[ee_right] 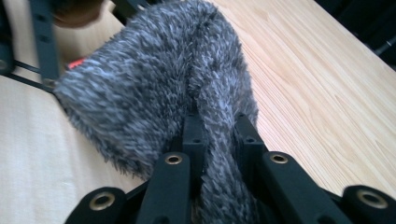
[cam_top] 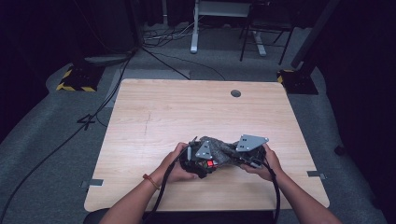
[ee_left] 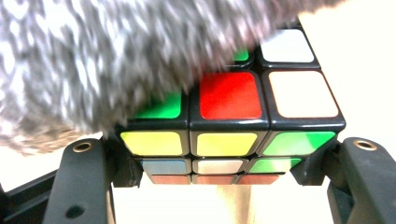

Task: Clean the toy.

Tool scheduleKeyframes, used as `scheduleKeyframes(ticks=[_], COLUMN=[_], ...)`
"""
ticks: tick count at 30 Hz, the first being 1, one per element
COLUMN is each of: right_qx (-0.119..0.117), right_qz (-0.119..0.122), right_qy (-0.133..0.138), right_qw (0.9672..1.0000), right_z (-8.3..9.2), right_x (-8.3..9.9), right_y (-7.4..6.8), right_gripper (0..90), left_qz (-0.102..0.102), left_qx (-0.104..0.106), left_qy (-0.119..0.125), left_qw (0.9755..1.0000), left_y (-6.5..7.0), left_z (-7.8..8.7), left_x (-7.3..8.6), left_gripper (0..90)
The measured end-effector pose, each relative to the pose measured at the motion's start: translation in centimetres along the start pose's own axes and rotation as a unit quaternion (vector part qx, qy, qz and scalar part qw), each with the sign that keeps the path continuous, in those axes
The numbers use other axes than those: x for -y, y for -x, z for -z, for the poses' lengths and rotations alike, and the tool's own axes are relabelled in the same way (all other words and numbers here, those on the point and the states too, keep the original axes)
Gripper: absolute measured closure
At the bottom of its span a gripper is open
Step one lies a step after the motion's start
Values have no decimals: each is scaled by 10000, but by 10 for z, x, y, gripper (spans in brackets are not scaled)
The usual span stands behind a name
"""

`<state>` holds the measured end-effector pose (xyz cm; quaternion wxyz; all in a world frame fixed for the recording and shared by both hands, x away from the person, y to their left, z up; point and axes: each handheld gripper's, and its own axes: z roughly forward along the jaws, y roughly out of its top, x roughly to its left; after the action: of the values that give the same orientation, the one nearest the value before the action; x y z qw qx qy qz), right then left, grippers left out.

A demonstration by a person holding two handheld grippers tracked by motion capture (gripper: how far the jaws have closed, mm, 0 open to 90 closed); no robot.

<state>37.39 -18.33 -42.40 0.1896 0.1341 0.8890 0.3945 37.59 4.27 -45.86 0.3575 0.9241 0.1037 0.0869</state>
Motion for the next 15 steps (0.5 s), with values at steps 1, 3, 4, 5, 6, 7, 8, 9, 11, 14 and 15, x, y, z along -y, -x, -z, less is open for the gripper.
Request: scheduleKeyframes(ticks=[1,3,4,5,6,7,8,9,11,14,15], right_qx=[-4,-83,-112,-143,-206,-281,-302,-265,-238,-137,-96], right_qz=[33,96,115,143,143,147,177,242,228,-15,-136], right_qy=[27,133,166,208,275,339,352,319,279,175,145], right_qw=[10000,9998,9997,9996,9993,9989,9988,9988,9991,9998,9998], right_z=[1,3,3,4,5,6,6,6,5,3,2], right_x=[-2,-5,-7,-9,-11,-13,-14,-15,-14,-5,0], right_y=[-2,-7,-10,-12,-14,-16,-18,-20,-17,-4,2], right_gripper=[791,791,791,791,790,790,790,790,790,790,790], left_qz=[2,3,21,7,10,8,-14,-23,-26,7,-4], left_qx=[-9,-25,-25,-52,-51,-55,-69,-67,-104,-125,-152], left_qy=[-5,-28,-44,-35,-29,-38,-51,-51,-56,9,38], left_qw=[10000,10000,10000,10000,10000,10000,10000,10000,9999,9999,9999], left_y=[0,0,0,0,0,0,0,0,0,-1,-2], left_z=[0,-1,-1,-2,-2,-1,-1,-1,0,4,6], left_x=[0,0,1,0,0,0,0,0,1,1,1], left_gripper=[338,338,338,338,338,338,338,338,338,339,339])
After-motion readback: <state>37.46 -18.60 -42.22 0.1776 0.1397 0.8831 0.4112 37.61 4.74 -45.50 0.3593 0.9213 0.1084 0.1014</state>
